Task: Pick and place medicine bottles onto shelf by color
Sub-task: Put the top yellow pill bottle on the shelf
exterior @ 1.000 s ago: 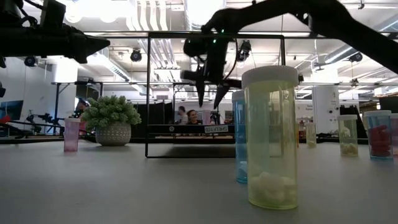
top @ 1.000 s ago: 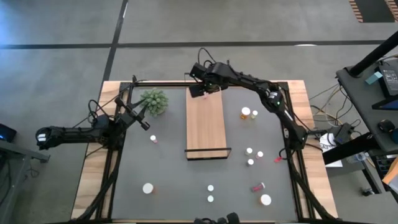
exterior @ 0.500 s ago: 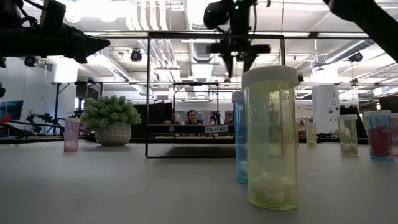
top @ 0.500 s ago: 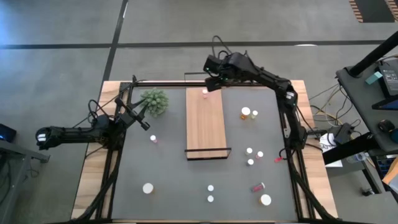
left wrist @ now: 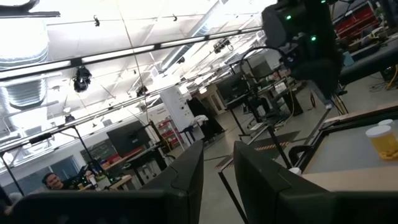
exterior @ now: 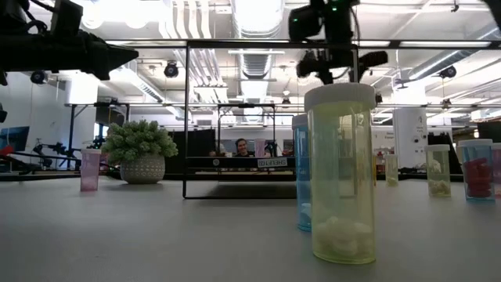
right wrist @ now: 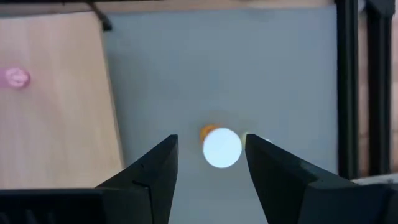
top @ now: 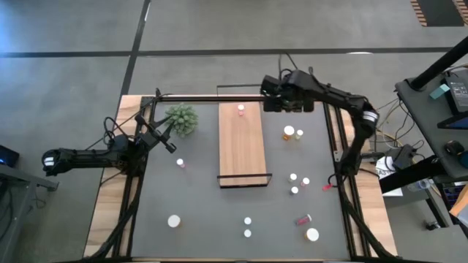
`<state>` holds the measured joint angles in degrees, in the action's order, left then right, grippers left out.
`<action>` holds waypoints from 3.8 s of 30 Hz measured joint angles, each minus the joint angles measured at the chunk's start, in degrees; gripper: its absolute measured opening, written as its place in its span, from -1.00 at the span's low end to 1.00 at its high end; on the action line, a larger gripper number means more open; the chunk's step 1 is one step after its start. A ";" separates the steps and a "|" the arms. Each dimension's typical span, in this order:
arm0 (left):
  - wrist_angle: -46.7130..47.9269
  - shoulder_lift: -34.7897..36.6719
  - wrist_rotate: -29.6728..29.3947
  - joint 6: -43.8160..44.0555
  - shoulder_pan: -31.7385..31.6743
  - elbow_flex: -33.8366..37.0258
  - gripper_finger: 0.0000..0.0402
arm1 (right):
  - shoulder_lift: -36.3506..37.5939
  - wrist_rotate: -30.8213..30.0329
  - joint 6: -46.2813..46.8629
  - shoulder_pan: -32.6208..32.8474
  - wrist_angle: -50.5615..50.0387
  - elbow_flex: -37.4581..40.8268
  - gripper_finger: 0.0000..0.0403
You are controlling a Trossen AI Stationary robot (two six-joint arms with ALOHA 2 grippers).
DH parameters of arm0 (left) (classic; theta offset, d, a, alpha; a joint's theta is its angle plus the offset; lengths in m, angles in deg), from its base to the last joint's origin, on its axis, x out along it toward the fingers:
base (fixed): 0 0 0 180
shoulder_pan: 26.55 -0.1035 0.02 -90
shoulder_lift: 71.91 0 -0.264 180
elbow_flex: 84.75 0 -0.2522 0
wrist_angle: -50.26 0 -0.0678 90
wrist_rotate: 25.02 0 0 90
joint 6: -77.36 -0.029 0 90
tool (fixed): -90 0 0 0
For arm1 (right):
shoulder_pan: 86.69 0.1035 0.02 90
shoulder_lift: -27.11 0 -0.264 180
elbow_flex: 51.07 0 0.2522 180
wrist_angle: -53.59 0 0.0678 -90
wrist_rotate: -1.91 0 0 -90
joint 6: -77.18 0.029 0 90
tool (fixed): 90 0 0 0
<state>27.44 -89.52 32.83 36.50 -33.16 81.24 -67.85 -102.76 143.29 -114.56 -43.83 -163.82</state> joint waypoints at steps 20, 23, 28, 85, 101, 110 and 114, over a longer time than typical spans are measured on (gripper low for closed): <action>-0.02 0.02 0.00 0.00 0.00 0.00 -0.64 | 10.17 4.90 30.87 -0.03 12.00 28.02 -0.12; -0.02 0.00 0.00 0.00 0.00 0.00 -0.64 | 10.17 6.11 33.93 -0.03 11.40 29.02 -0.12; -0.02 0.00 0.01 0.00 0.00 0.00 -0.64 | 10.17 6.26 38.17 -0.03 9.55 29.71 -0.10; -0.02 0.00 -0.01 0.00 0.00 0.00 -0.64 | 18.08 1.10 52.35 -0.69 32.18 49.51 -0.34; -0.02 0.02 0.00 0.00 0.00 0.00 -0.64 | 18.91 -0.93 50.22 -1.04 31.44 48.09 -0.40; -0.02 0.00 0.01 0.00 0.02 0.00 -0.64 | 18.09 -3.40 38.86 -4.78 31.04 42.21 -0.46; -0.02 0.01 0.01 0.00 0.00 0.00 -0.64 | 17.12 -3.46 32.40 -6.21 30.92 37.73 -0.46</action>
<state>27.42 -89.51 32.84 36.50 -33.16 81.24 -50.73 -106.21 175.69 -120.76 -12.91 -126.08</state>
